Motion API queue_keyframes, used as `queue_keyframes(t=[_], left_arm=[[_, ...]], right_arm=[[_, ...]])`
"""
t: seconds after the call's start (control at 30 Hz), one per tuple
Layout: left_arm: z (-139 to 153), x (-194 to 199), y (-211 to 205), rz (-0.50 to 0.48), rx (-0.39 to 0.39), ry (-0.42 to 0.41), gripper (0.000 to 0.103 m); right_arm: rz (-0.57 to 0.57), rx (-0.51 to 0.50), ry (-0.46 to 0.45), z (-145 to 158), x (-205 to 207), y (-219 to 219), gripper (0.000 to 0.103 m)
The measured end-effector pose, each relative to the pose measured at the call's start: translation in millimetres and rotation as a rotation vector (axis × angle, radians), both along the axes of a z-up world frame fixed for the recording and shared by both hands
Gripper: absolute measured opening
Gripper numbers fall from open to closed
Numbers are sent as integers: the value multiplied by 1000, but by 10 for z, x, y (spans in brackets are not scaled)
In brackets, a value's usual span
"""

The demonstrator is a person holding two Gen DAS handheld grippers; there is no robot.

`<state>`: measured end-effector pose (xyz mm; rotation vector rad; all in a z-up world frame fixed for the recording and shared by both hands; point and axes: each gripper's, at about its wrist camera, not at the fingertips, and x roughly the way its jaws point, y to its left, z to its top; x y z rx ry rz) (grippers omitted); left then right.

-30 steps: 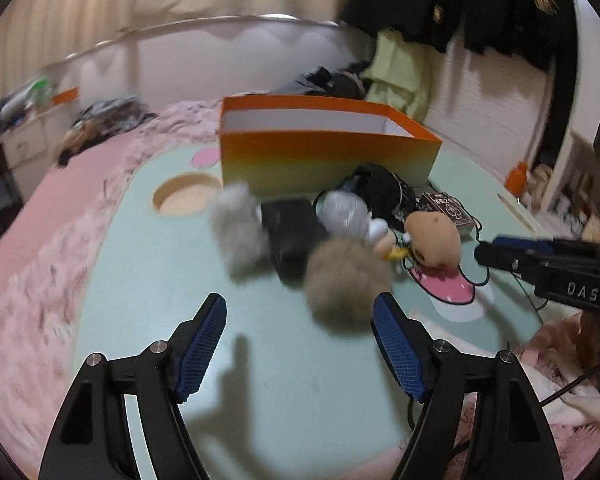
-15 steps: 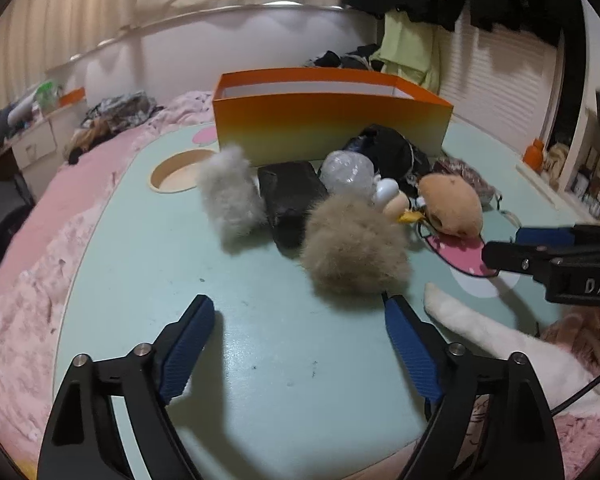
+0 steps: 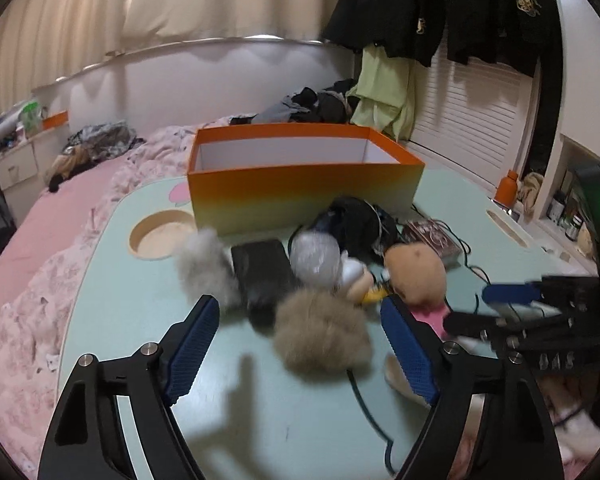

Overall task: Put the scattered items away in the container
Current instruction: 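Grasp the brown fluffy pompom with the left gripper while right grasps the brown round plush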

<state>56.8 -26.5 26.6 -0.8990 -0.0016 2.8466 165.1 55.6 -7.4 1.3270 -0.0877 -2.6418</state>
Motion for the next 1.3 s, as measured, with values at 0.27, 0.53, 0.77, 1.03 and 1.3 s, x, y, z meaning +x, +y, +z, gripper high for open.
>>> queue_keyframes(t=[0.27,0.53,0.77,1.03,1.3], left_arm=[[-215,-45,72,-58,3,-75,38],[-191,243,93,-86,-25,46,33],[-134,290,35,-82,-18,94,33],[-176,224,-50,-64,22,60,33],[-29,187,-124,-71,61,75,33]], right_arm=[[-16,-56,7,23,20,61,71],[12,-85,94,247,-86,-19,71],[84,-42,78,224,-313,-265,71],[117,-116,73,100,-227,-205,44],[33,-232,271,379,32,107,44]])
